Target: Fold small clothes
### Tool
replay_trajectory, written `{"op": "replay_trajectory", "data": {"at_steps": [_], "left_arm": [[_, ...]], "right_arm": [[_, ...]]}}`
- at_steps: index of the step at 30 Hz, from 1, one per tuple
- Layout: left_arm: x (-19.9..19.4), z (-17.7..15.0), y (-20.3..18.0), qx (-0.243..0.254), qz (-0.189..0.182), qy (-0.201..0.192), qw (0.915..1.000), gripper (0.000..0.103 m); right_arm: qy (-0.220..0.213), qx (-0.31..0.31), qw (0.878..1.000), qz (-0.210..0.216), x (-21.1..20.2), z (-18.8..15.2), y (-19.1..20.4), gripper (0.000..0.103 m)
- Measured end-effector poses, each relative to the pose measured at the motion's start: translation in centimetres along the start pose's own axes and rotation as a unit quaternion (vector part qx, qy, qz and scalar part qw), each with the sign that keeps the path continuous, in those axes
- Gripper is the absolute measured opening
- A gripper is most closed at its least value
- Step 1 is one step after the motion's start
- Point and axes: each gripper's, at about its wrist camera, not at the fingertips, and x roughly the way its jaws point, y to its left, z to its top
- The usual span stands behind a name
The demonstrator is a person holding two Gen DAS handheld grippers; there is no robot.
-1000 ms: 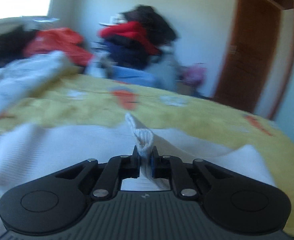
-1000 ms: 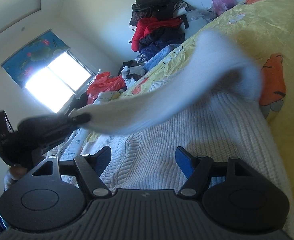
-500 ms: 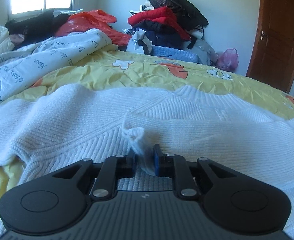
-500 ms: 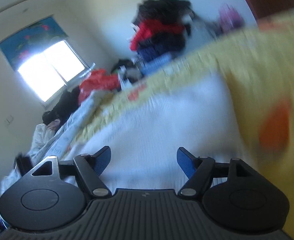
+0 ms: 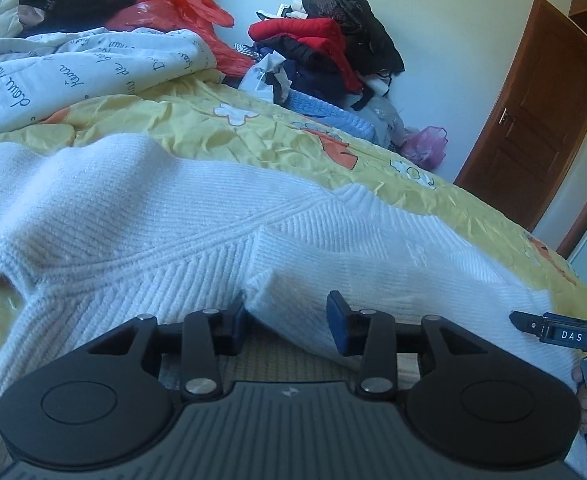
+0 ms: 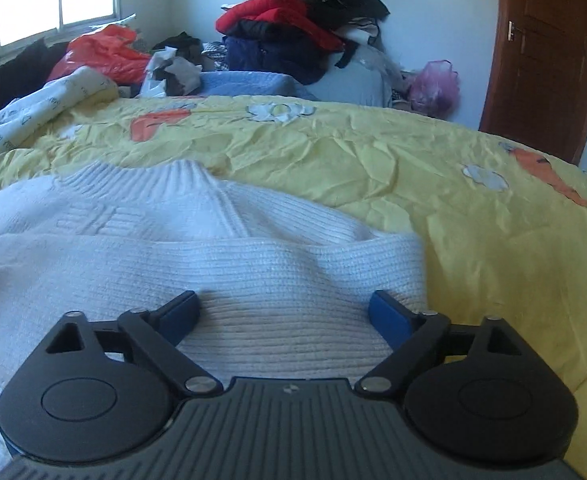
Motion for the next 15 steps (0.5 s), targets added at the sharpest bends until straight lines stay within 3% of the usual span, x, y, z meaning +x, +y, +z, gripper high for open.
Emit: {"op": "replay_trajectory", "data": {"at_steps": [8,11,12,13,15], "left_arm": [[-1.6,0.6,1.1,-0.015,-0.02,0.012,0.9996,0.042],[-5.7,0.3,3.2,-0.014,0.001,-0.035,0.9993,0.075],[-7.2,0.2,4.2,-0.015,0.022,-0.064,0.9976,0.092],[-8.6,0.3,5.5,-0.02,0.049,-0.093,0.9942,0.097],[-11.0,0.7,8.6,-0.041,0.094,-0.127,0.9865,0.098]], "right_arm": [[-0.007,-0.003,1.0,-0.01,-0.5,-0.1,0.3,0.096],[-0.011,-0.001,1.0,-0.009,-0.7,-0.1,0.2,0.096],[-0.011,-0.001,1.0,-0.009,-0.7,-0.1,0.2,0.096],[-0.011,-0.002,1.0,-0.009,-0.7,-0.1,0.2,0.097],[-0.012,-0.002,1.0,-0.01,-0.7,-0.1,0.3,0.097]]}}
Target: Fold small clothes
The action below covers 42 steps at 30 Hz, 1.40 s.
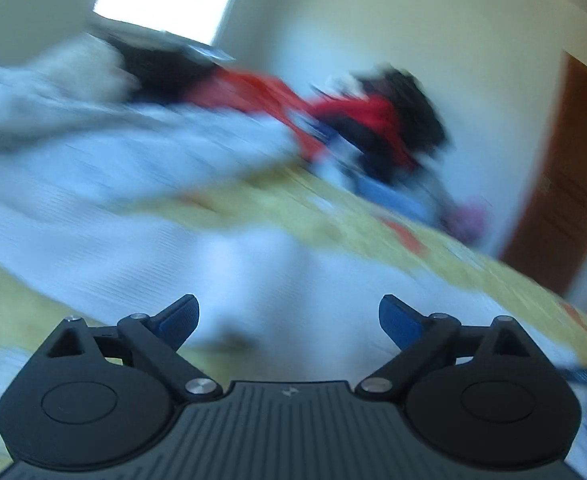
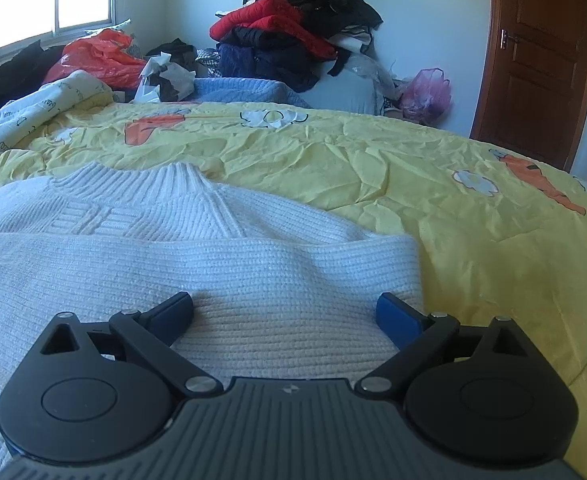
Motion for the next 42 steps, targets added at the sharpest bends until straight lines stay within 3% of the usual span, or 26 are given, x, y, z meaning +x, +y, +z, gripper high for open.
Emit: {"op": "replay_trajectory", "data": {"at_steps": [4,8,11,16,18,20,21,24,30,33,39,42], "left_arm": [[-0.6,2.8,7.9,-0.081,0.078,-0.015,0.9936,0.097],[-0.1,4.6,14.8,-0.142,0.162,-0.029,0.976,0.097],[0.8,5.4,19.4,-0.215,0.179,-0.015,0.9598,0.097],[2.5,5.1,23.6,-0.31,0.158,0.007,0.9376,0.097],[2.9,5.2,23.8,-0.315,0.151,0.004,0.9369,0.095],[2.9,5.3,23.7,-0.304,0.152,-0.004,0.9405,0.067],[3.1,5.4,23.7,-0.299,0.158,0.001,0.9412,0.048],[3.2,5.3,23.9,-0.295,0.157,0.003,0.9425,0.041],[2.3,5.5,23.5,-0.302,0.144,0.006,0.9424,0.039],[1.3,5.9,22.6,-0.29,0.151,-0.007,0.945,0.023],[1.0,6.7,21.9,-0.285,0.166,-0.002,0.9441,0.022],[0.8,6.9,21.9,-0.308,0.163,0.005,0.9373,0.022]], "right_arm": [[-0.001,-0.001,1.0,0.0,0.0,0.0,0.0,0.098],[-0.001,-0.001,1.0,0.0,0.0,0.0,0.0,0.098],[0.0,-0.001,1.0,0.0,0.0,0.0,-0.1,0.098],[0.0,-0.001,1.0,0.001,0.0,0.0,-0.1,0.099],[0.0,0.0,1.0,0.001,0.0,0.0,-0.1,0.099],[0.0,0.0,1.0,0.001,0.0,0.0,-0.1,0.099],[0.0,0.001,1.0,0.001,0.0,0.0,-0.1,0.099],[0.0,0.002,1.0,0.001,-0.1,0.1,0.0,0.099],[0.0,0.004,1.0,0.002,0.0,0.1,0.0,0.099],[0.0,0.005,1.0,0.002,0.0,0.1,0.0,0.099],[-0.001,0.007,1.0,0.003,0.0,0.1,0.1,0.099],[-0.002,0.009,1.0,0.005,-0.1,0.1,0.1,0.1]]}}
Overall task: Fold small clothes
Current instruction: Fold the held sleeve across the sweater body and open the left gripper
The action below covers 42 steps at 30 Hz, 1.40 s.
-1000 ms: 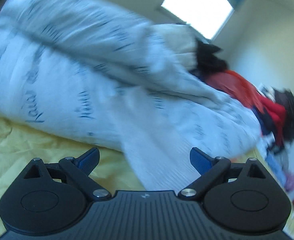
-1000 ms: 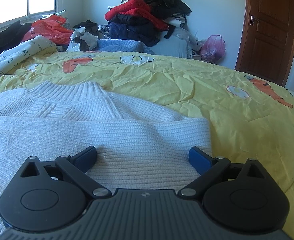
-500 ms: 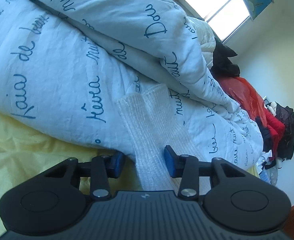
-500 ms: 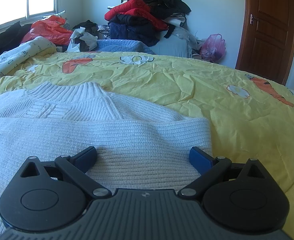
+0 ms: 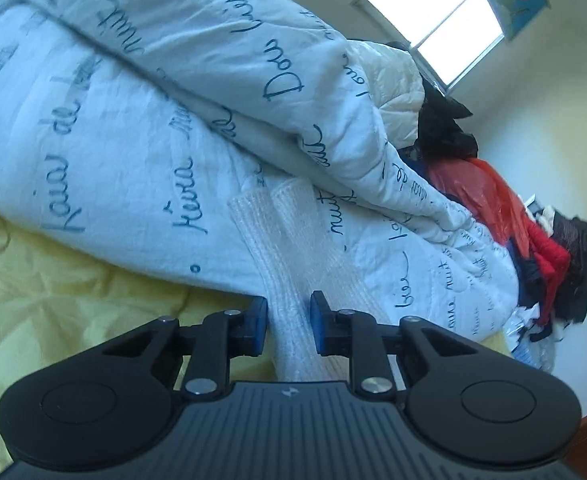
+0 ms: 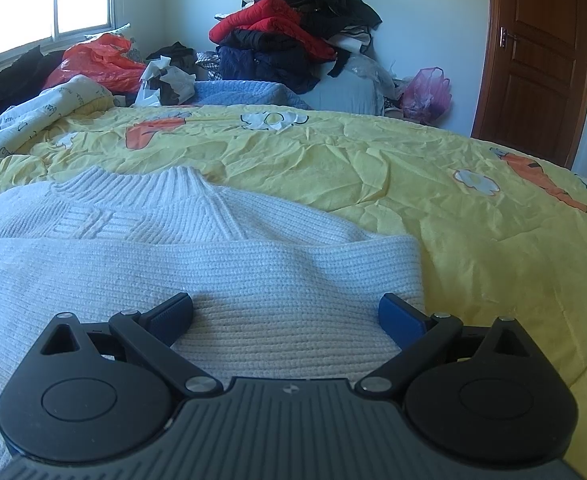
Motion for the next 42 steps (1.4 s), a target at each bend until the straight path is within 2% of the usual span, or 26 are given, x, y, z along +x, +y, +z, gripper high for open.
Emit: {"op": "replay_trajectory", "data": {"at_steps": [3,6,8,10,13,15,16,19,21,23,25,26,29,31,34,35,36,37,38,39,40,42], "left_arm": [[-2.0,-0.6,-0.9,0.023,-0.021,-0.015,0.9994,0.022],[-2.4,-0.8,-2.5,0.073,-0.028,-0.031,0.9965,0.022],[-0.9,-0.5,-3.0,0.088,-0.009,-0.014,0.996,0.022],[0.7,-0.3,-2.7,0.082,0.03,0.003,0.9962,0.022],[2.4,-0.3,-2.1,0.066,0.047,0.034,0.9961,0.023],[2.5,-0.6,-2.4,0.083,0.058,0.017,0.9947,0.022],[2.3,-0.8,-2.9,0.092,0.066,0.003,0.9936,0.012],[-0.1,-1.9,-5.3,0.13,0.058,-0.061,0.988,0.012],[-1.8,-3.3,-8.4,0.189,0.047,-0.099,0.9759,0.011],[-3.2,-5.0,-11.7,0.235,0.008,-0.118,0.9647,0.01],[-4.3,-7.5,-15.2,0.276,-0.046,-0.106,0.9543,0.009],[-4.8,-9.2,-16.9,0.3,-0.072,-0.098,0.9462,0.009],[-5.7,-16.0,-21.1,0.374,-0.125,-0.066,0.9164,0.009],[-5.8,-21.4,-22.7,0.42,-0.163,-0.027,0.8924,0.009],[-5.7,-29.6,-23.5,0.506,-0.189,0.034,0.8408,0.01],[-5.5,-31.7,-23.5,0.528,-0.19,0.056,0.826,0.01],[-5.3,-33.4,-23.4,0.551,-0.177,0.054,0.8135,0.01],[-5.6,-34.3,-23.6,0.578,-0.165,0.029,0.7984,0.012],[-5.9,-34.7,-23.8,0.592,-0.163,0.019,0.7895,0.015],[-5.8,-34.7,-23.6,0.594,-0.166,0.023,0.7869,0.023],[-5.7,-34.7,-23.6,0.595,-0.169,0.027,0.7851,0.026],[-5.5,-34.4,-23.6,0.591,-0.176,0.03,0.7867,0.028]], "right_arm": [[-0.001,0.002,1.0,0.002,0.0,0.0,0.0,0.1],[-0.002,0.004,1.0,0.005,0.0,0.0,0.0,0.1],[-0.002,0.006,1.0,0.008,0.0,0.0,-0.2,0.101],[-0.003,0.007,1.0,0.008,0.0,-0.1,-0.2,0.101],[-0.003,0.006,1.0,0.008,0.0,0.0,-0.2,0.101],[-0.003,0.007,1.0,0.009,0.0,0.0,-0.2,0.101],[-0.003,0.008,1.0,0.009,0.0,0.0,-0.2,0.101],[-0.003,0.01,1.0,0.013,0.0,-0.1,-0.2,0.102],[-0.003,0.01,1.0,0.013,0.0,-0.1,-0.2,0.102],[-0.003,0.009,1.0,0.013,0.0,-0.1,-0.2,0.102],[-0.003,0.009,1.0,0.013,0.0,-0.1,-0.2,0.102],[-0.003,0.009,1.0,0.013,0.0,-0.1,-0.2,0.102],[-0.003,0.01,1.0,0.013,0.0,-0.1,-0.3,0.102],[-0.003,0.011,1.0,0.014,0.0,-0.1,-0.3,0.102],[-0.002,0.013,1.0,0.015,0.1,0.0,-0.3,0.101],[-0.002,0.014,1.0,0.016,0.1,0.0,-0.3,0.101],[-0.002,0.014,1.0,0.016,0.1,0.0,-0.3,0.101],[-0.003,0.014,1.0,0.016,0.1,0.0,-0.3,0.101],[-0.003,0.014,1.0,0.016,0.1,0.0,-0.4,0.101],[-0.004,0.015,1.0,0.016,0.1,0.0,-0.3,0.101],[-0.003,0.015,1.0,0.017,0.1,-0.1,-0.4,0.101],[-0.003,0.016,1.0,0.017,0.0,-0.1,-0.4,0.101]]}}
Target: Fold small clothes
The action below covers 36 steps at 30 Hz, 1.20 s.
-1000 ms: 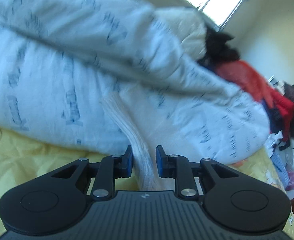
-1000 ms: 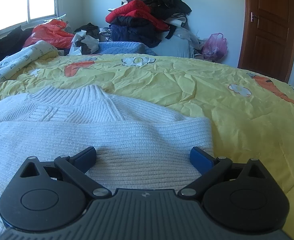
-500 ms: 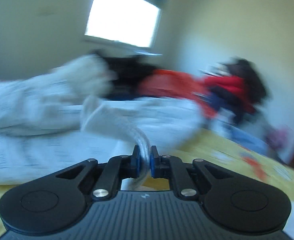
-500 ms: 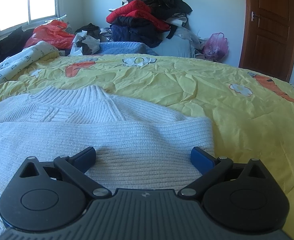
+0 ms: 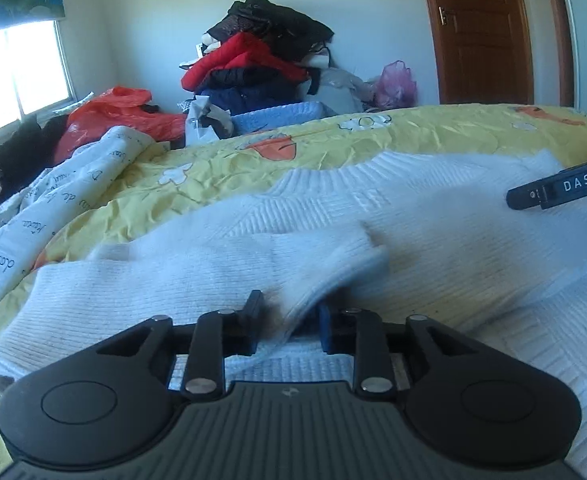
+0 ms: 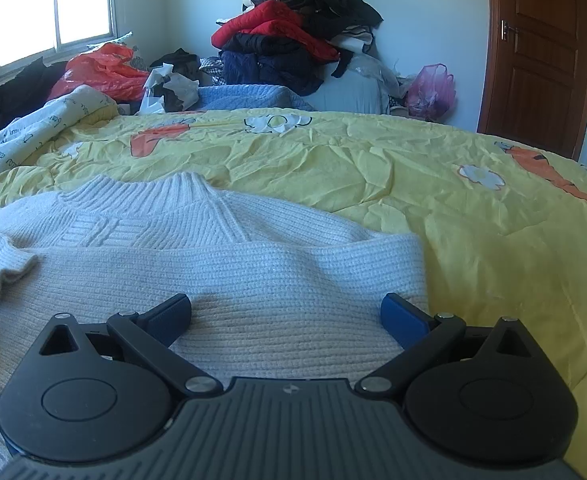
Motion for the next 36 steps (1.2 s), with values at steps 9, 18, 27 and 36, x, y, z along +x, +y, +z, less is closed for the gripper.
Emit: {"op": "replay_trajectory", "data": {"at_steps": [9,18,27,36], "left_arm": [[-2.2,-1.0,2.9,-0.119,-0.064,-0.062,0.9888,0.089],[-2.2,-2.8,10.0,-0.343,-0.062,-0.092,0.9328,0.092],[-1.6,-4.7,13.0,-0.451,-0.064,-0.094,0.8853,0.092],[-4.6,-3.5,9.4,-0.35,-0.016,-0.173,0.9204,0.097]], "right_arm": [[0.02,0.117,0.974,0.194,-3.8,3.6,3.7,0.09],[0.195,0.248,0.901,0.298,3.9,3.7,9.8,0.085],[0.201,0.196,0.927,0.248,4.5,4.1,11.6,0.019],[0.103,0.179,0.93,0.303,-0.7,8.3,9.6,0.008]]}}
